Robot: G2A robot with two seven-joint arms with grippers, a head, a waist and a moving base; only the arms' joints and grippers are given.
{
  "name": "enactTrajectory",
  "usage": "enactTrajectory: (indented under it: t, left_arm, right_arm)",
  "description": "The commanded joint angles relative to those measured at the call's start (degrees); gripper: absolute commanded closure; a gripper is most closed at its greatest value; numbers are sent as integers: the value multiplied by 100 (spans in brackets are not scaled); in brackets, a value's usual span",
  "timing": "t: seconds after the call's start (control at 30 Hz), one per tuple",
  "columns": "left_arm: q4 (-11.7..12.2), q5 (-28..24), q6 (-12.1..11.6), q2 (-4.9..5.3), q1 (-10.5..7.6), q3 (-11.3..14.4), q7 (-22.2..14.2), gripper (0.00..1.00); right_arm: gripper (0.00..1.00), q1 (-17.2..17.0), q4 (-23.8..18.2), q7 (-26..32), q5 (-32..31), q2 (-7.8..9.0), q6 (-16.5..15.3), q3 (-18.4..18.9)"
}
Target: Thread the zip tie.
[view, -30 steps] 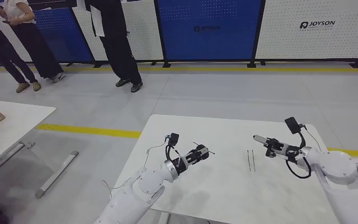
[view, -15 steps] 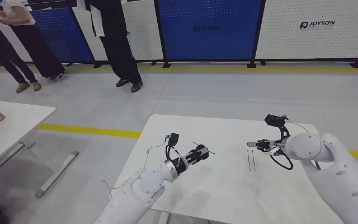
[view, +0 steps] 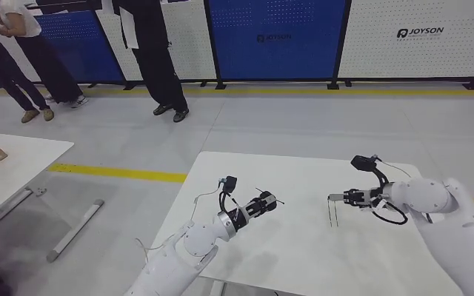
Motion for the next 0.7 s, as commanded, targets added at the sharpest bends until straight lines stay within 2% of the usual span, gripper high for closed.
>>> enactTrajectory:
  t: [0.0,0.1,0.13,0.57,0.67]
  left_arm:
    - [0,0,0,0,0,0,0,100]
    - [0,0,0,0,0,0,0,100]
    - [0,0,0,0,0,0,0,100]
    - [0,0,0,0,0,0,0,100]
    - [0,0,0,0,0,0,0,100]
  right_arm:
    - [0,10,81,61,62,9,-336,9]
    - [0,180,249,340,190,-57,-553,-200]
    - [0,326,433,429,165,-101,-393,-308]
    - [0,326,433,429,165,-101,-393,-308]
    - [0,251,373,208,-24,-97,-289,-340]
